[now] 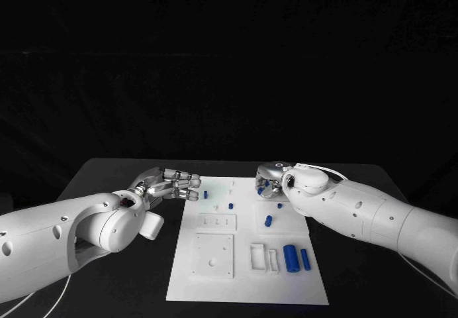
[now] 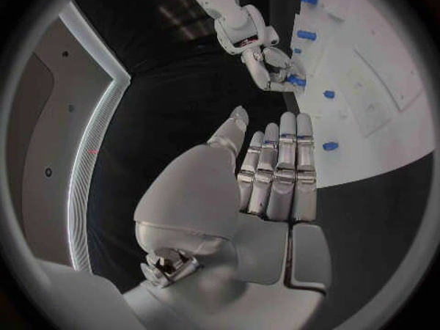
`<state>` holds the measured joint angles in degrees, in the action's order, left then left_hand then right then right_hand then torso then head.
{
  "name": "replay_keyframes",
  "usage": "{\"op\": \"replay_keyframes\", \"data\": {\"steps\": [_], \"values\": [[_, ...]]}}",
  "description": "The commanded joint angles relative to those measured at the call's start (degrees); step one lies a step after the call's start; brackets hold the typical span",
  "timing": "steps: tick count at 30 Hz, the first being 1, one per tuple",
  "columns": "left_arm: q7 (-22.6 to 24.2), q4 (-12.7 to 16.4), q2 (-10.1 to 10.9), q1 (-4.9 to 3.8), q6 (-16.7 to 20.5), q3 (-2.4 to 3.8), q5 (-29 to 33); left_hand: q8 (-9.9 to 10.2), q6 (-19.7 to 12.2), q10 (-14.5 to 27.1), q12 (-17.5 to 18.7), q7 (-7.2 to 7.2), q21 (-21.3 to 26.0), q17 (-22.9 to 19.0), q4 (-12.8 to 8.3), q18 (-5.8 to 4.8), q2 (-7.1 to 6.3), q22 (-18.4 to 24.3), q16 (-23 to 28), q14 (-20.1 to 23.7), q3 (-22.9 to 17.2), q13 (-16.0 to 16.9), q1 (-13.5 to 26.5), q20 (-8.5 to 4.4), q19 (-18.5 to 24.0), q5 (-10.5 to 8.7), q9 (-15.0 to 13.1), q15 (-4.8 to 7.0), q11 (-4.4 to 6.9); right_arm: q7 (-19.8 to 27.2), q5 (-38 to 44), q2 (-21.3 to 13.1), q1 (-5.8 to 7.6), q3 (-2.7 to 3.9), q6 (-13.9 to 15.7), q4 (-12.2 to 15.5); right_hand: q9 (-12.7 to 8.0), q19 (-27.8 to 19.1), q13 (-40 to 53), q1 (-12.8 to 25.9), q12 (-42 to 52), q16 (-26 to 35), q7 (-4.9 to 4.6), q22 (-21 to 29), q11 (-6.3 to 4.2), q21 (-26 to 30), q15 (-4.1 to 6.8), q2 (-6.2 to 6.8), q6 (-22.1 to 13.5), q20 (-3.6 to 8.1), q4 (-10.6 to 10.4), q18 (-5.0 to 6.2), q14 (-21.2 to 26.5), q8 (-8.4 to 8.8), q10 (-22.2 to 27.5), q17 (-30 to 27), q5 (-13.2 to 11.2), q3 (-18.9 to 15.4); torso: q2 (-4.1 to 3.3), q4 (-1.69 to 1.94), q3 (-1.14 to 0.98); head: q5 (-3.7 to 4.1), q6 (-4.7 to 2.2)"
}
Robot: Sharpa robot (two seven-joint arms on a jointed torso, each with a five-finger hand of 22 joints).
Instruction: Assemble the parts on the task board
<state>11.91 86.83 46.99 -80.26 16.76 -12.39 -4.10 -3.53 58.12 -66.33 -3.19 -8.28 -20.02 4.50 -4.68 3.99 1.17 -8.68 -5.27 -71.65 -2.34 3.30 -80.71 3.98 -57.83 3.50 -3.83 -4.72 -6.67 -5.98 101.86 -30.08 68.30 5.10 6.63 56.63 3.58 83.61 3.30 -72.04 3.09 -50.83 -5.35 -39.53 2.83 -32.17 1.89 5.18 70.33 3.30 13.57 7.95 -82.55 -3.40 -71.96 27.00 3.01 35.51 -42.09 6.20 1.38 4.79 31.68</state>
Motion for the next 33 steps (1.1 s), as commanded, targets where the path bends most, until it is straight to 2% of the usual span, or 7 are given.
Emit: {"op": "replay_keyframes", "data": {"steps": [1, 10, 15, 20, 26, 31, 33], "values": [[0.04, 0.05, -0.08, -0.12, -0.87, 0.03, 0.09, -0.05, -0.25, 0.33, -0.20, -0.16, -0.35, -0.03, -0.32, 0.07, 0.39, -0.05, 0.17, 0.28, -0.02, 0.06, -0.21, -0.14, 0.35, 0.14, 0.01, -0.15, 0.00, -1.75, 0.96, -0.06, -0.30, -0.15, 1.69, 0.51, 0.29, -0.39, 0.12, -0.32, 0.26, -0.13, 0.17, -0.80, -0.08, -0.49, 0.50, -0.98, 0.67, 0.44, -0.11, -0.56, 0.03, -0.28, -0.71, 0.19, -0.22, 0.25, 0.02, 0.12, 0.03, -0.06, -0.28], [-0.16, -0.20, -0.10, -0.13, -0.64, 0.03, 0.09, -0.06, -0.35, 0.36, -0.19, -0.19, -0.41, -0.03, -0.37, 0.07, 0.34, -0.06, 0.18, 0.29, 0.00, 0.06, -0.16, -0.12, 0.40, 0.12, 0.01, -0.15, -0.02, -4.56, 0.98, 0.39, 0.21, -0.10, 9.65, 2.40, 0.24, -1.54, 0.08, -0.62, 0.23, -0.41, 0.27, -6.36, -0.25, -3.20, 0.77, -0.83, 0.97, 0.85, -0.04, -0.68, -0.02, -0.25, -1.16, 1.07, -0.26, 0.14, -0.04, 0.03, 0.08, -0.54, -0.74], [-0.25, -0.23, -0.23, -0.13, -0.57, 0.03, 0.09, -0.06, -0.48, 0.40, -0.19, -0.22, -0.56, -0.02, -0.40, 0.08, 0.27, -0.07, 0.15, 0.25, 0.09, 0.06, 0.06, -0.10, 0.48, 0.00, 0.00, -0.16, -0.04, -6.12, 1.61, 1.70, 0.55, -0.08, 11.70, 2.65, 0.22, -1.66, 0.09, -0.71, 0.24, -0.37, 0.31, -7.41, -0.26, -3.52, 0.77, -0.67, 1.02, 0.86, -0.04, -0.66, 0.03, -0.25, -1.17, 1.11, -0.25, 0.14, -0.12, 0.22, 0.11, -0.61, -1.00], [-0.29, -0.25, -0.35, -0.13, -0.54, 0.03, 0.09, -0.06, -0.48, 0.40, -0.19, -0.22, -0.56, -0.02, -0.40, 0.08, 0.27, -0.07, 0.15, 0.25, 0.09, 0.06, 0.06, -0.10, 0.48, 0.00, 0.00, -0.16, -0.04, -7.68, 2.54, 3.22, 0.77, -0.08, 13.81, 2.58, 0.22, -1.70, 0.09, -0.81, 0.23, -0.37, 0.30, -8.35, -0.26, -3.40, 0.76, -0.54, 1.06, 0.83, -0.04, -0.65, -0.04, -0.25, -1.21, 1.10, -0.27, 0.31, -0.12, 0.39, 0.14, -1.25, -1.03], [-0.25, -0.31, -0.60, -0.13, -0.57, 0.03, 0.09, -0.07, -0.61, 0.47, -0.19, -0.24, -0.67, -0.01, -0.46, 0.10, 0.34, -0.05, 0.13, 0.24, 0.11, 0.06, 0.08, -0.10, 0.50, 0.00, -0.01, -0.16, -0.06, -8.58, 3.02, 5.11, 0.86, -0.08, 14.37, 1.34, 0.20, -1.57, 0.08, -0.86, 0.23, -0.43, 0.31, -9.44, -0.28, -3.01, 0.79, -0.39, 1.12, 0.85, -0.15, -0.62, -0.01, -0.24, -1.25, 1.12, -0.27, 0.43, -0.17, 0.42, 0.20, -1.52, -1.13], [-0.24, -0.32, -1.00, -0.13, -0.69, 0.03, 0.09, -0.07, -0.61, 0.47, -0.19, -0.24, -0.67, -0.01, -0.46, 0.10, 0.34, -0.05, 0.13, 0.24, 0.11, 0.06, 0.08, -0.10, 0.50, 0.00, -0.01, -0.16, -0.06, -9.35, 3.62, 6.86, 0.88, -0.08, 14.26, 0.00, 0.20, -1.58, 0.08, -0.91, 0.23, -0.37, 0.30, -9.75, -0.26, -2.29, 0.79, -0.39, 1.11, 0.84, -0.12, -0.58, -0.02, -0.25, -1.19, 1.06, -0.28, 0.38, -0.29, 0.55, 0.18, -1.91, -1.10], [-0.26, -0.33, -1.26, -0.13, -0.76, 0.03, 0.09, -0.07, -0.61, 0.47, -0.19, -0.24, -0.67, -0.01, -0.46, 0.10, 0.34, -0.05, 0.13, 0.24, 0.11, 0.06, 0.08, -0.10, 0.50, 0.00, -0.01, -0.16, -0.06, -9.69, 3.96, 7.66, 0.88, -0.09, 14.11, -0.64, 0.20, -1.58, 0.08, -0.91, 0.23, -0.37, 0.30, -9.75, -0.26, -2.29, 0.79, -0.39, 1.11, 0.84, -0.12, -0.58, -0.02, -0.25, -1.19, 1.06, -0.28, 0.38, -0.32, 0.66, 0.24, -2.06, -1.07]]}}
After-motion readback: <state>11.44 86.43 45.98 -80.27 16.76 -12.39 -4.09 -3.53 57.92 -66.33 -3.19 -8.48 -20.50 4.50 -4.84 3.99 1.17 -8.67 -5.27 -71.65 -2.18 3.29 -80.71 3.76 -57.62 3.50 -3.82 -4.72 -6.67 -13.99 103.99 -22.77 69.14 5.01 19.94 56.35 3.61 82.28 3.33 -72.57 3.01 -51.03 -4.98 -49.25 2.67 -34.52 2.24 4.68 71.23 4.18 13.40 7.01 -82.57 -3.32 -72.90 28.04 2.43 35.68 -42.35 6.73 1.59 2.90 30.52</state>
